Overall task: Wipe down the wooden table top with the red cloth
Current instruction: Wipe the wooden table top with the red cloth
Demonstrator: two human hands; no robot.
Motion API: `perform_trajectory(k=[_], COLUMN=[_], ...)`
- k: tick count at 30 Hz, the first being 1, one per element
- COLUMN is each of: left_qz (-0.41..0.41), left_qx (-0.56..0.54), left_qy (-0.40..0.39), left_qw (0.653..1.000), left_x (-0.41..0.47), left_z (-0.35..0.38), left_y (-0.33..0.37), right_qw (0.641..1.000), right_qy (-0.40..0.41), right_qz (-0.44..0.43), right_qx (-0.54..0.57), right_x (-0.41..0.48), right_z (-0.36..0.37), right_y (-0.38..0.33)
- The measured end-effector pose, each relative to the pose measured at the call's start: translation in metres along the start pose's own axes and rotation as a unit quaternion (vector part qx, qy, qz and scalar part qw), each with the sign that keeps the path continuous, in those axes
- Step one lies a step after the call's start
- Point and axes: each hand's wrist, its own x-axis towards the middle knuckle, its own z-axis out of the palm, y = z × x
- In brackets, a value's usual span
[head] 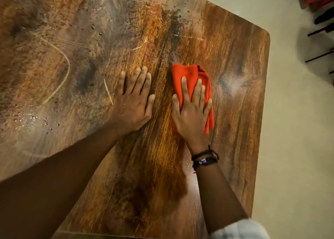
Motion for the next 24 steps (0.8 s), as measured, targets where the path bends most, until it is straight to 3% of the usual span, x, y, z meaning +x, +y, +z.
perform_trajectory(k=[5, 9, 14, 19, 24], left_qz=[-0.051, -0.117, -0.111, -0.11, -0.113], left_qx=[-0.043, -0.055, -0.027, -0.014, 0.003], left_qy=[0.019, 0.041, 0.02, 0.016, 0.006], left_qw=[0.998, 0.991, 0.993, 0.994, 0.994], left_x=[0.003, 0.005, 0.006, 0.008, 0.007], left_z=[-0.002, -0.003, 0.0, 0.0, -0.001], left_y=[0.0, -0.002, 0.001, 0.002, 0.004], right_qw=[1.0, 0.996, 0.994, 0.998, 0.997], right_qy=[0.027, 0.04, 0.001, -0.02, -0.011], right_qz=[0.006, 0.073, 0.101, 0.061, -0.069], right_qx=[-0.008, 0.031, 0.04, 0.014, -0.023], right_x=[0.025, 0.119, 0.247, 0.293, 0.229], right_z=[-0.008, -0.021, -0.042, -0.043, -0.024], right_y=[0.012, 0.008, -0.019, -0.053, -0.058])
